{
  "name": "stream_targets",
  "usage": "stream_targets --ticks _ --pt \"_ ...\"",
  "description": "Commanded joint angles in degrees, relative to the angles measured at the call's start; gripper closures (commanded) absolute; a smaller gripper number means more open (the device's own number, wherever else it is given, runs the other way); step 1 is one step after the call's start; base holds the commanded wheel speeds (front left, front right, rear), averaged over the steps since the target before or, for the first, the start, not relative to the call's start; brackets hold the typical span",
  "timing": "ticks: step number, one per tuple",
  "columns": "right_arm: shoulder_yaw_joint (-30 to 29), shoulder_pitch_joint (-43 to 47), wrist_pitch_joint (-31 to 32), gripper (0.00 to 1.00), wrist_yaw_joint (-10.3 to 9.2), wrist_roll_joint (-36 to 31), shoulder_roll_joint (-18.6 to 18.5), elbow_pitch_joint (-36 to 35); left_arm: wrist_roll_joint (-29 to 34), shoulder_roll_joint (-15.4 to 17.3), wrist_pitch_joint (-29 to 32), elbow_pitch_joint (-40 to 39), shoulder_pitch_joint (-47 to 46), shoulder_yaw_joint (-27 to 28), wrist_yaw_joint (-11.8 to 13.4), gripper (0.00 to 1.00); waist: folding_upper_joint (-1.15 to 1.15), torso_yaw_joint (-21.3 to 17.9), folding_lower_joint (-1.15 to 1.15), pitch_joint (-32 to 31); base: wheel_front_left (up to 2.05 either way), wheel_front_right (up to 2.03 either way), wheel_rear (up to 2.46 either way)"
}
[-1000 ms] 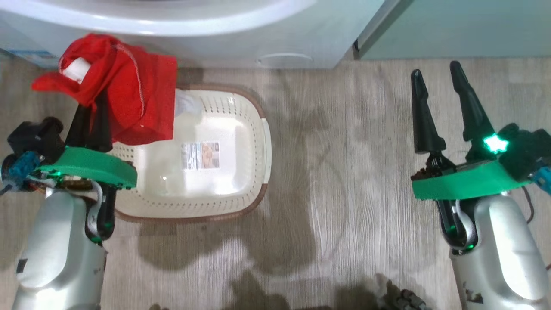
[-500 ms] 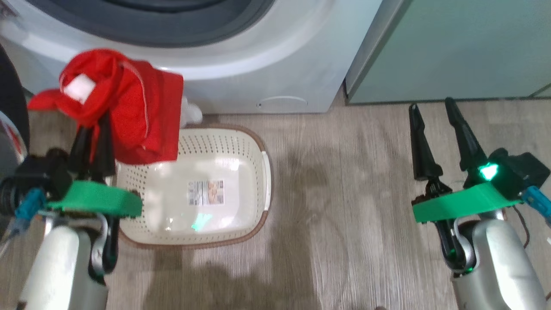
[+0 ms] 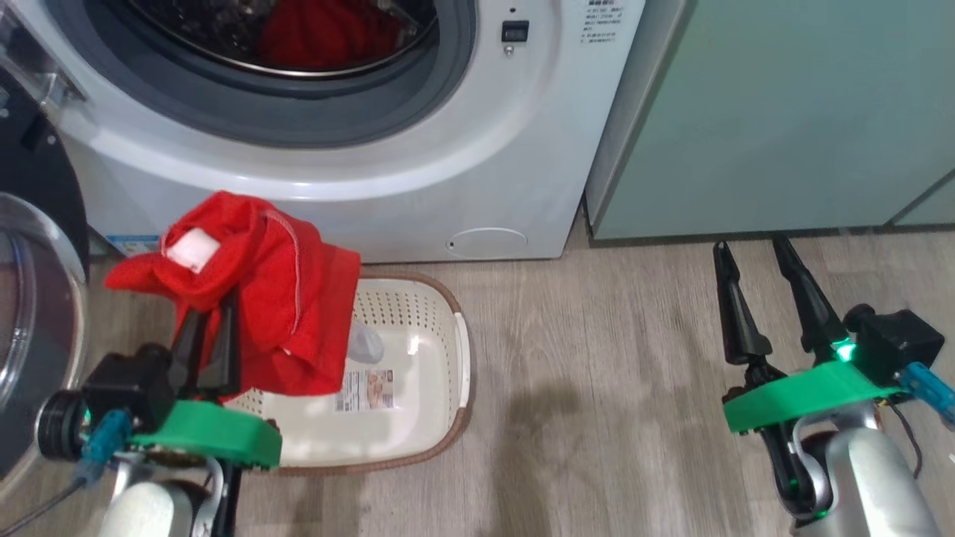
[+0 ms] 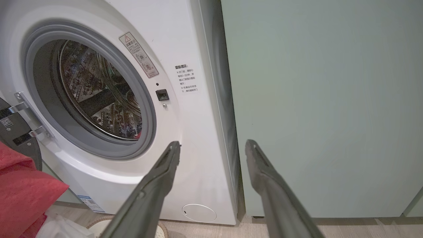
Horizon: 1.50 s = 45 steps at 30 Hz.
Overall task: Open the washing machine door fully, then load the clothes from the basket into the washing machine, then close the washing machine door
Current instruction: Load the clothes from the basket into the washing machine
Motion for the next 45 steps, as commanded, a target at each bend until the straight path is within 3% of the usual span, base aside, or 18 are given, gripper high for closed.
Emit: stream_targets --ticks 1,18,45 --pt "1.0 -0.2 0.2 0.00 0.00 -0.7 0.0 -2.3 0.6 1.2 0.0 -2.4 -0.7 2.0 0.6 1.00 0.00 0.1 0.01 -0.9 0.00 0.00 0.00" --pt "0.1 3.2 2.6 0.00 0.00 -0.9 0.0 -4.8 0.7 1.4 1.4 -3.6 3.3 0.2 1.3 1.00 0.00 1.3 0.01 -4.5 0.00 0.00 0.00" --pt "0.3 2.2 2.4 0.00 0.00 -0.5 0.0 -5.6 -0.4 2.3 1.9 -2.1 -0.7 -0.5 0.6 1.00 0.00 1.3 0.01 -1.5 0.00 0.00 0.00"
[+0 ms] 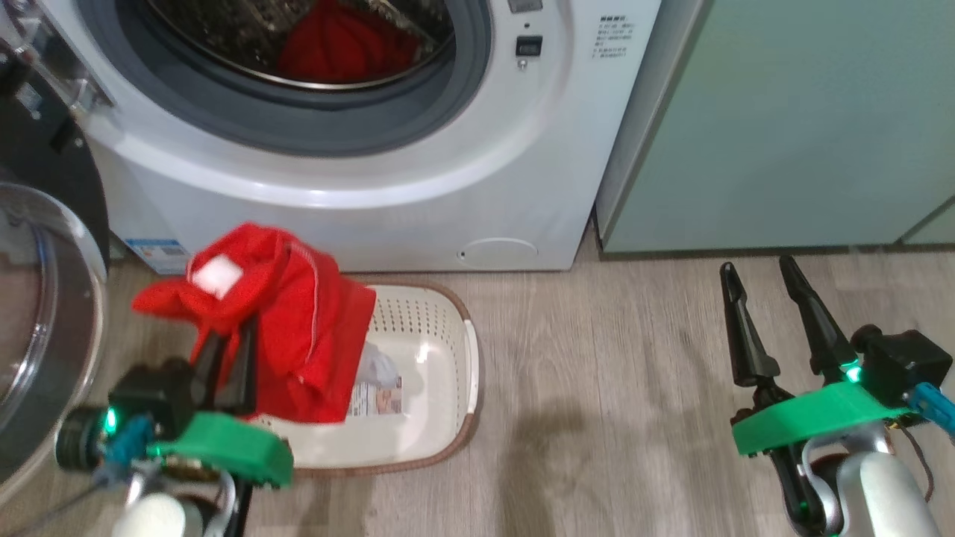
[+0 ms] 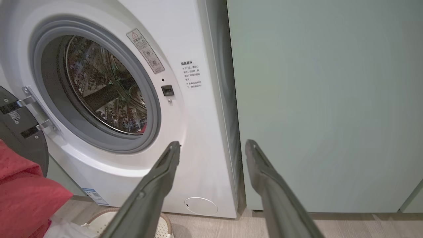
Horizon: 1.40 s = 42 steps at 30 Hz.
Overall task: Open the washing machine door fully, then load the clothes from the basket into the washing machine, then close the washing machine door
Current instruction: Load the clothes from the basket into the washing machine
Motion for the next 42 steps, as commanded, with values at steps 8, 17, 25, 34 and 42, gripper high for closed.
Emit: stream_targets --ticks 8,17,25,34,42 --pt "2.5 -4.6 -1.0 0.00 0.00 0.1 -0.1 -3.4 -2.6 1.9 0.6 2.0 -13.4 3.1 -2.7 1.00 0.00 -1.7 0.00 7.9 0.00 0.00 0.00" --pt "4.7 -9.0 -2.9 0.00 0.00 0.9 -0.1 -3.8 -5.8 2.3 2.8 13.9 -32.7 4.2 -6.2 1.00 0.00 -5.2 0.00 17.7 0.00 0.00 0.00" --pt "7.3 -12.1 -5.4 0.00 0.00 3.5 -0.1 -1.5 -6.5 3.7 7.1 27.9 -49.1 3.3 -9.1 1.00 0.00 -9.7 0.00 22.7 0.00 0.00 0.00" --pt "10.0 -14.2 -6.5 0.00 0.00 7.1 -0.1 0.7 -6.8 7.0 12.1 41.1 -62.5 3.8 -10.1 1.00 0.00 -14.7 0.00 26.1 0.00 0.00 0.00" --pt "11.0 -14.9 -6.5 0.00 0.00 9.2 -0.1 -0.9 -7.2 10.4 15.3 49.2 -71.6 5.1 -9.5 1.00 0.00 -18.0 0.00 28.7 0.00 0.00 0.00"
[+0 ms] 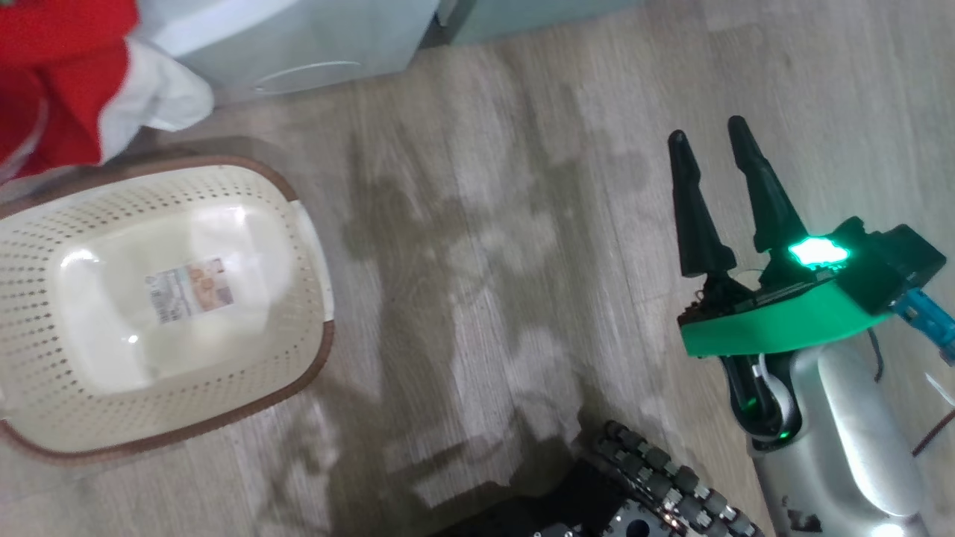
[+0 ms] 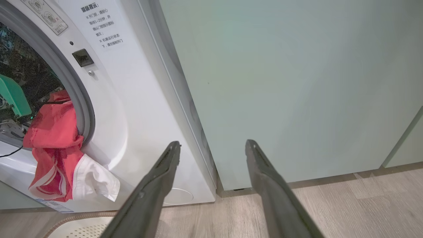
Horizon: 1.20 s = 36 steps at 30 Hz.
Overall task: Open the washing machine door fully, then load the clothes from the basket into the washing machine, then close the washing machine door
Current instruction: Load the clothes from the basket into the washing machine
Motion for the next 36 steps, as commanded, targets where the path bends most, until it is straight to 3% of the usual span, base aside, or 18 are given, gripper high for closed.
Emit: stream_targets --ticks 1,8,16,23,30,31,32,36 --pt "1.5 0.3 -0.5 0.00 0.00 0.6 -0.1 -2.0 -0.5 3.4 -0.3 -1.1 -3.6 1.8 0.4 1.00 0.00 -1.2 -0.01 1.1 0.00 0.00 0.00" --pt "2.4 0.2 -0.5 0.00 0.00 1.5 -0.1 -2.9 -1.7 4.2 -4.3 2.9 -9.6 4.1 1.9 1.00 0.00 -2.9 -0.01 2.8 0.00 0.00 0.00" --pt "3.6 0.0 -0.5 0.00 0.00 1.8 -0.1 -3.4 -1.1 5.1 -13.6 5.0 -14.5 5.0 2.8 1.00 0.00 -4.4 -0.01 4.1 0.00 0.00 0.00" --pt "4.0 -0.2 -0.5 0.00 0.00 1.9 -0.1 -3.9 1.3 6.4 -20.8 6.9 -17.7 3.6 2.8 1.00 0.00 -5.0 -0.01 5.0 0.00 0.00 0.00" --pt "3.5 -0.3 -0.5 0.00 0.00 2.1 -0.1 -3.9 1.5 5.6 -22.7 10.5 -16.0 2.9 1.6 1.00 0.00 -4.0 -0.01 5.4 0.00 0.00 0.00" --pt "3.4 -0.4 -0.5 0.00 0.00 2.0 -0.1 -3.8 1.4 5.4 -22.8 11.0 -15.7 2.9 1.5 0.65 0.00 -3.8 -0.01 5.3 0.00 0.00 0.00" --pt "3.4 -0.4 -0.5 0.00 0.00 1.9 -0.1 -3.8 1.4 5.2 -22.8 11.4 -15.4 2.8 1.5 0.00 0.00 -3.6 -0.01 5.2 0.00 0.00 0.00" --pt "3.1 -0.7 -0.5 0.00 0.00 1.4 -0.1 -3.6 2.1 4.8 -23.1 12.0 -14.4 1.9 0.9 0.00 0.00 -2.7 -0.01 5.0 0.00 0.00 0.00"
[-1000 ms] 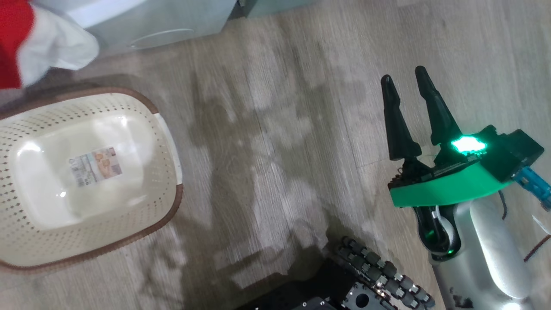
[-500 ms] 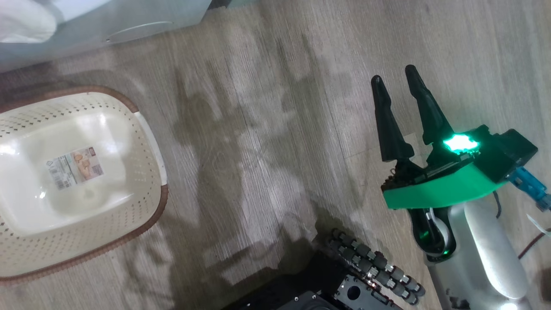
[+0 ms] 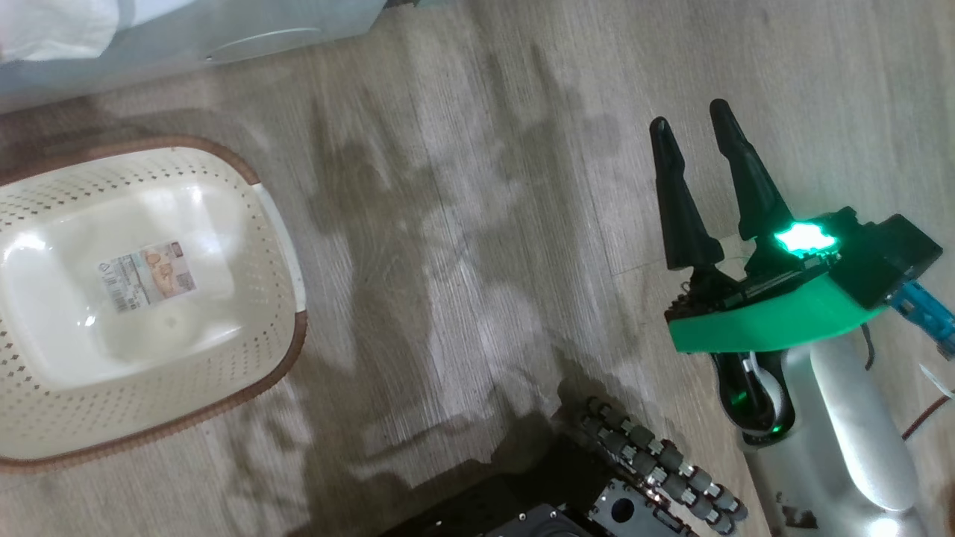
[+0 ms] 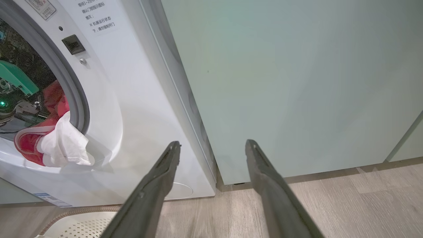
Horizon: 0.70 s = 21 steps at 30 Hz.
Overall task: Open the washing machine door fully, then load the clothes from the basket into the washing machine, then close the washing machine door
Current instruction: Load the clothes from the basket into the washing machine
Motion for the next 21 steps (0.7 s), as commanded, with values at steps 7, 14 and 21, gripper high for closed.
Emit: stream_targets --ticks 7,14,21 --pt "-0.1 0.3 -0.5 0.00 0.00 -0.7 -0.2 -0.9 0.9 0.6 -0.7 -2.5 3.1 -0.2 -0.1 0.00 0.00 2.0 0.00 -1.5 0.00 0.00 0.00" --pt "-0.7 -0.1 -0.5 0.00 0.00 -1.8 -0.2 -0.2 1.6 -1.0 -0.7 -12.4 11.1 1.2 0.5 0.00 0.00 5.2 0.00 -3.8 0.00 0.00 0.00" --pt "-1.9 -0.2 -0.5 0.00 0.00 -3.7 -0.2 0.6 2.8 -4.0 -0.7 -28.5 23.6 3.4 1.3 0.00 0.00 8.9 0.00 -5.9 0.00 0.00 0.00"
